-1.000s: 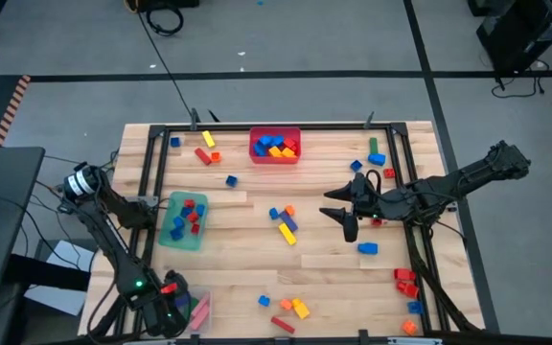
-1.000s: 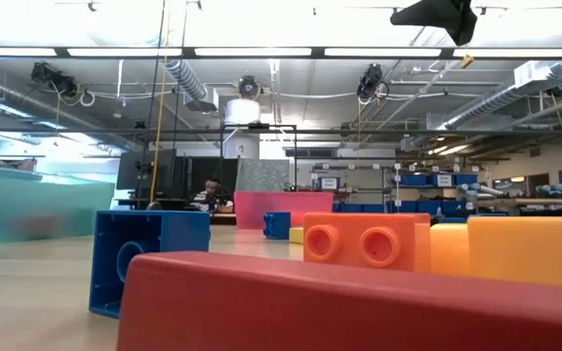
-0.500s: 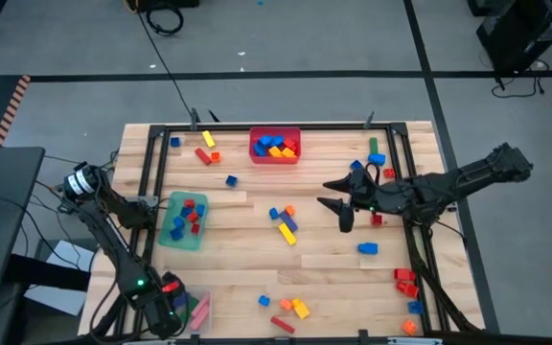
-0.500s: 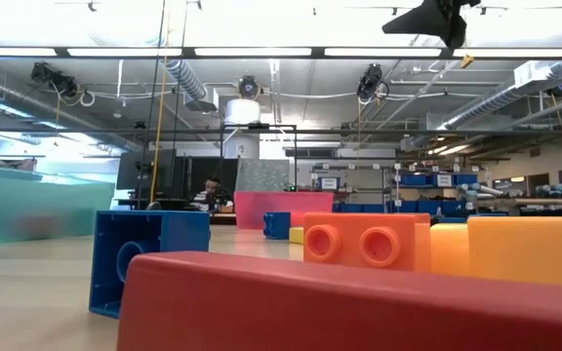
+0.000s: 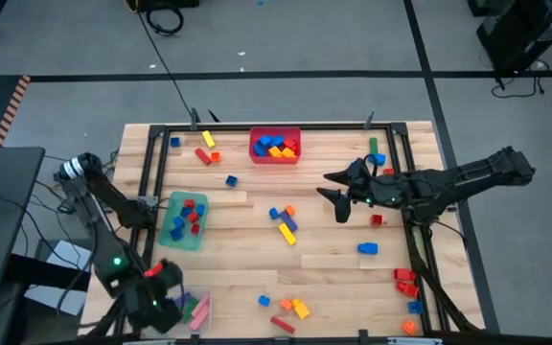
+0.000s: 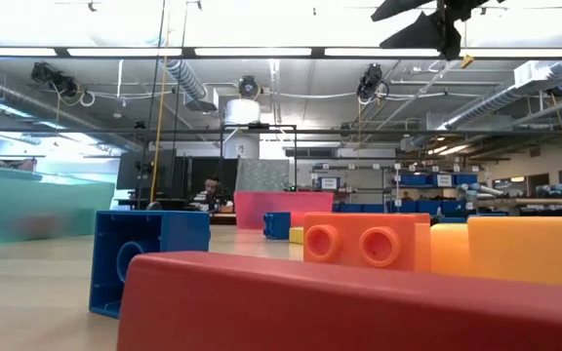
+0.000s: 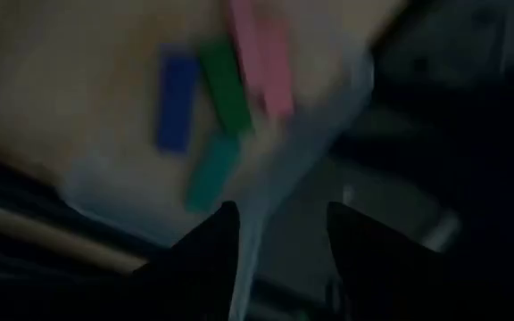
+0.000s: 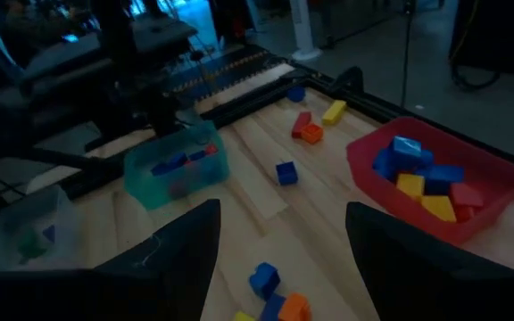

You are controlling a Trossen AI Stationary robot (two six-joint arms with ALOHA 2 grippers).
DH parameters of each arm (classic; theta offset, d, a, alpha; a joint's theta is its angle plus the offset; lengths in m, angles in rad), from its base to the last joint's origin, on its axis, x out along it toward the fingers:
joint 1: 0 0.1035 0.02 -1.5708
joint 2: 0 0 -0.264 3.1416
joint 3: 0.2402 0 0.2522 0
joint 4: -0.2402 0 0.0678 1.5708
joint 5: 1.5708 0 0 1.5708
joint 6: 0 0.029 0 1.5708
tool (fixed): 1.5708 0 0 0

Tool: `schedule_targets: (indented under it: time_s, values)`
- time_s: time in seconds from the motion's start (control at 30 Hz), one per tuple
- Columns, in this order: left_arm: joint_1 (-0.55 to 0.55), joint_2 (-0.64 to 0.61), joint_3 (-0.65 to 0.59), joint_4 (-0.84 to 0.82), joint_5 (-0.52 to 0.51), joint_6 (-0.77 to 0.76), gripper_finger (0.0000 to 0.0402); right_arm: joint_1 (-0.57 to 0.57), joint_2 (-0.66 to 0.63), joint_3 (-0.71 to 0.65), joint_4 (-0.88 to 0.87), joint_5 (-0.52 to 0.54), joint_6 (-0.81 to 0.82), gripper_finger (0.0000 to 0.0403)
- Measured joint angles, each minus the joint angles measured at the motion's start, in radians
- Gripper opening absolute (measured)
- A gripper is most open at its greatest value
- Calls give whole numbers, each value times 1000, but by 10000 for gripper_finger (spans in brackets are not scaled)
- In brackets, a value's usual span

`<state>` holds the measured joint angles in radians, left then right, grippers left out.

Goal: Sort blocks by size
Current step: Put the blue 4 studded building block into the teal bin

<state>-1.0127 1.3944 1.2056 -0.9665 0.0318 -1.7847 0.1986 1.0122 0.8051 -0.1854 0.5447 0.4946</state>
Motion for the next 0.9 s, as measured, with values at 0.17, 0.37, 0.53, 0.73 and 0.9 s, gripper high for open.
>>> schedule_targets:
  time_s: [0.17, 0.37, 0.53, 0.73, 0.9]
  values:
    - [74, -11, 86, -93, -168, 38, 178, -38, 0, 0, -36, -85, 0, 256]
    - [243, -11, 165, -55, -353, 495, 178, -89, 0, 0, -111, -155, 52, 256]
    - [437, -15, 171, 16, -391, 925, 178, -121, 0, 56, -260, -189, 118, 256]
    - [680, -16, 142, 189, -387, 1452, 178, -173, 0, 130, -377, -180, 208, 256]
    - [884, -16, 91, 335, -178, 1771, 178, -258, 49, 210, -551, -180, 309, 252]
